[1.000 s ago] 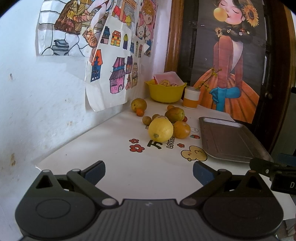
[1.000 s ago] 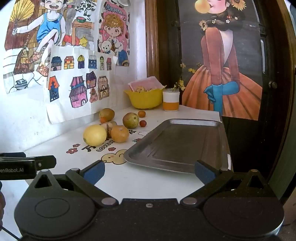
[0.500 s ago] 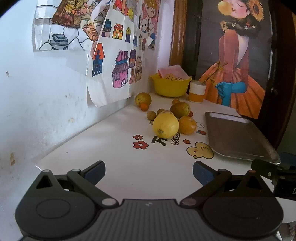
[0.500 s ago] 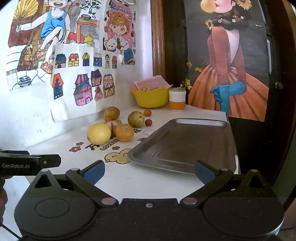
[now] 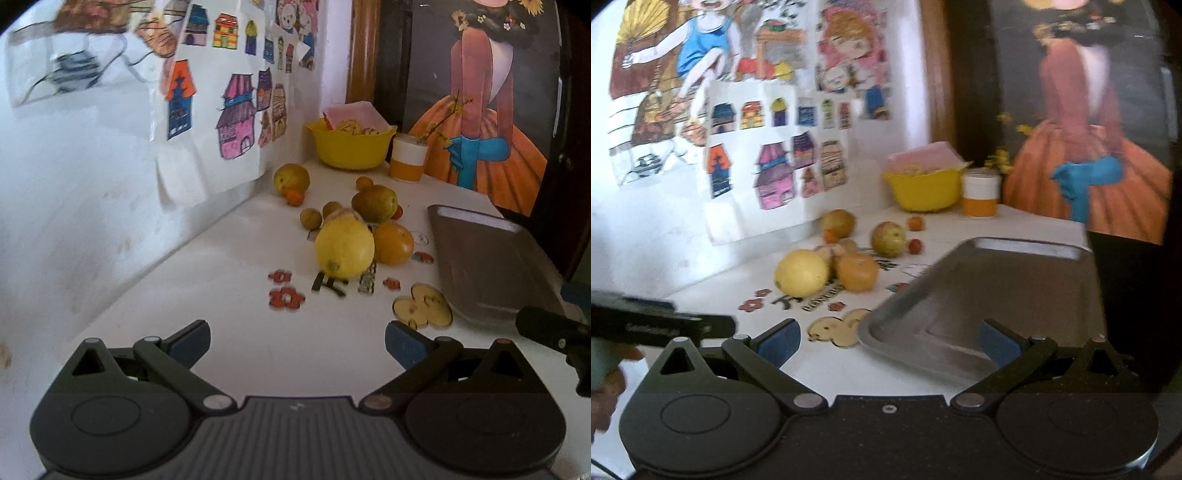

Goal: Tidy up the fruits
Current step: 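Grasp the large yellow lemon with the left tool while the right tool grasps the orange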

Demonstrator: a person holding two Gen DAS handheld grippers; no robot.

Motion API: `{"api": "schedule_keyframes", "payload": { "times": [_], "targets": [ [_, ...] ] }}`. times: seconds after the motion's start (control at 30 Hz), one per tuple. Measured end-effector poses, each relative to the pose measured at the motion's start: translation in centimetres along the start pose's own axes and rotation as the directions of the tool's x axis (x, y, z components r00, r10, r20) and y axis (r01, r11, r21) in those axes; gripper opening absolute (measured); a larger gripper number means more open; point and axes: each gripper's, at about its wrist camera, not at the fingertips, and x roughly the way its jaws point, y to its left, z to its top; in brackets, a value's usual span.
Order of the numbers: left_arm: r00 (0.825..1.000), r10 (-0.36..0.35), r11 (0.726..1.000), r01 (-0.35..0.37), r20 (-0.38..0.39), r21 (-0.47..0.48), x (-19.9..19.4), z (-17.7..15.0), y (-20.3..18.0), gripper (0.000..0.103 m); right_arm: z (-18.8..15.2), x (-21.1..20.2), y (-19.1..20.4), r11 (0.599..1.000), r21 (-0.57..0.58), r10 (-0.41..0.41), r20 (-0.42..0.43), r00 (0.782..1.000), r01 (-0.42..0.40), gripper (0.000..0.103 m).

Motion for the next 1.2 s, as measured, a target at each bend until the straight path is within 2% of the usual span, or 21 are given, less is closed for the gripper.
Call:
{"api": "schedule_keyframes", "payload": {
  "times": [0.1,0.27,0.4,0.6,0.83,0.97,1.1,1.2],
  "targets": [
    [1.0,-0.029,1.0,0.029,-0.007,0.004,1.3,1.8,0.1,0.103,1.8,1.2,-0.3,0.992,-0.098,0.073,-0.024,0.997,-0.075,0.103],
    [0.995,-0.089,0.996,0.089,-0.037,-0.014,3.9,4.5,0.0,0.103,4.2,4.1,-0.1,0.957,-0.26,0.112,-0.085,0.99,-0.13,0.102],
    [0.991,-0.121,0.992,0.12,-0.062,-0.028,5.9,5.9,-0.4,0.103,5.0,6.7,0.0,0.938,-0.312,0.113,-0.129,0.985,-0.148,0.102],
    [0.989,-0.093,0.996,0.092,-0.118,-0.009,8.8,6.9,-0.9,0.103,6.1,10.9,-0.1,0.916,-0.324,0.169,-0.22,0.961,-0.236,0.102],
    [0.976,-0.13,0.991,0.122,-0.177,-0.055,11.0,7.1,-0.6,0.102,6.1,14.8,0.1,0.904,-0.338,0.176,-0.264,0.948,-0.262,0.09],
    [0.969,-0.147,0.988,0.135,-0.197,-0.073,11.7,6.9,-0.6,0.093,6.1,16.3,0.4,0.897,-0.337,0.195,-0.28,0.94,-0.286,0.086],
    [0.964,-0.181,0.983,0.168,-0.196,-0.08,11.8,6.8,-0.5,0.088,5.9,17.2,0.5,0.89,-0.352,0.195,-0.28,0.94,-0.29,0.072],
    [0.962,-0.194,0.98,0.182,-0.192,-0.078,11.8,6.8,-0.5,0.082,5.8,17.6,0.6,0.886,-0.354,0.202,-0.287,0.936,-0.3,0.066]
  ]
}}
